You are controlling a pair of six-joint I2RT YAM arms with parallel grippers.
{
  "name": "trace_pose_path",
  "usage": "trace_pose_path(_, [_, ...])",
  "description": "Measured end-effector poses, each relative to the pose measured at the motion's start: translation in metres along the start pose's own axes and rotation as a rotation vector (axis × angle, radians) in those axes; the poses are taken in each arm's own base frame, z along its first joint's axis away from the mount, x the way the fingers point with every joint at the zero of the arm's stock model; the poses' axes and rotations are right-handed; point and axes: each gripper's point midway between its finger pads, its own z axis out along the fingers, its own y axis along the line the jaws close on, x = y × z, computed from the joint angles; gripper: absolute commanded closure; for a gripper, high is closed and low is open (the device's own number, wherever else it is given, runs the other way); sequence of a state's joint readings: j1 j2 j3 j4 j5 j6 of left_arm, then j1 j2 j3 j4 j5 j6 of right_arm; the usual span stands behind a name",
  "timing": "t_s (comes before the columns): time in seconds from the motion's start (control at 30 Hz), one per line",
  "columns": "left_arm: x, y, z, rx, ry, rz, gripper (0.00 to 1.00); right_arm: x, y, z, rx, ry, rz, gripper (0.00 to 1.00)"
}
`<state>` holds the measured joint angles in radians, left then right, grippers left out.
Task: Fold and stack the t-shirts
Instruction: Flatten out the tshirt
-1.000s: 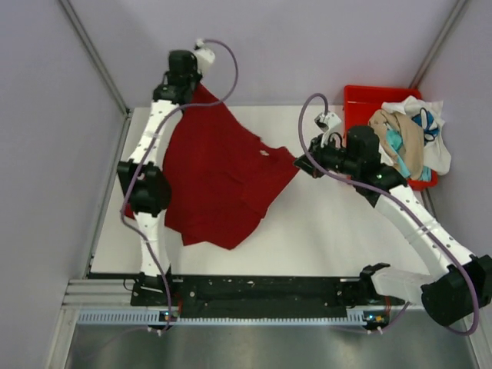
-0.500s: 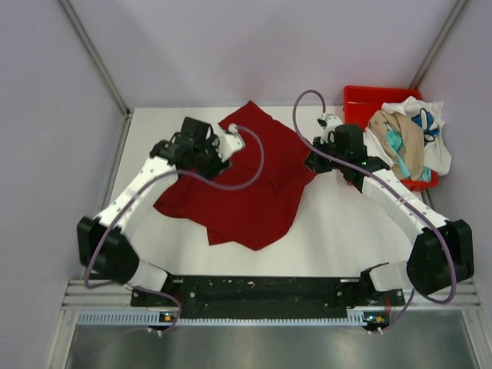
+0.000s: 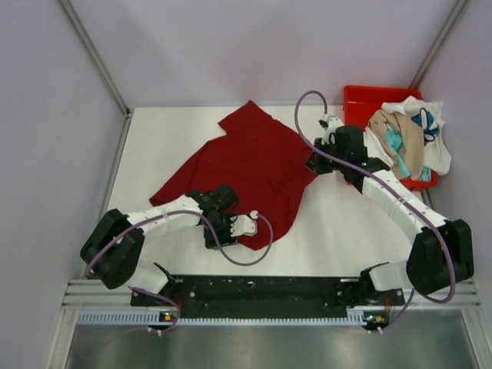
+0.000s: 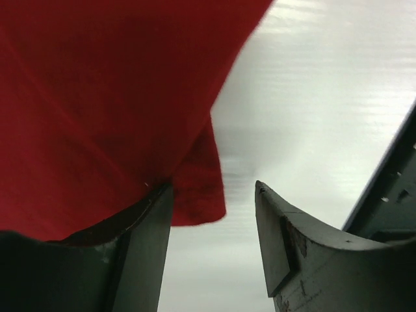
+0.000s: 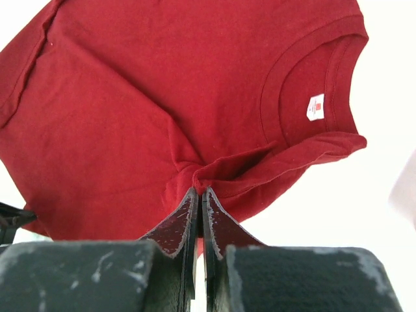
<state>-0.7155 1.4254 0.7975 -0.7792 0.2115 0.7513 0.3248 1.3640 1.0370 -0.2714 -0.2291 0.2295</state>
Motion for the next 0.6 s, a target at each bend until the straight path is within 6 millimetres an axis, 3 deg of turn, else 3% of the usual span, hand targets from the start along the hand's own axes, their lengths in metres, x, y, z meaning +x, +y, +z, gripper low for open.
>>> trace_pose_path(0.2, [-0.006,0.02,0.014,-0.06,0.018,-0.011,0.51,0.007,-0.001,-0.004,0.002,0.006,0.003,1.0])
trace_pose_path(0.33, [-0.004,0.026,0.013,-0.092,0.028,-0.027,1.0,0.004,0.0,-0.008,0.002,-0.008,-0.001,1.0])
trace_pose_path(0.5, [0.006,0.051,0.008,-0.21,0.095,-0.056,1.0,-0.006,0.004,-0.019,0.002,-0.042,-0.01,1.0])
trace_pose_path(0.6, [0.028,0.072,-0.005,-0.301,0.15,-0.134,1.0,-0.018,0.009,-0.031,-0.001,-0.066,-0.02,1.0])
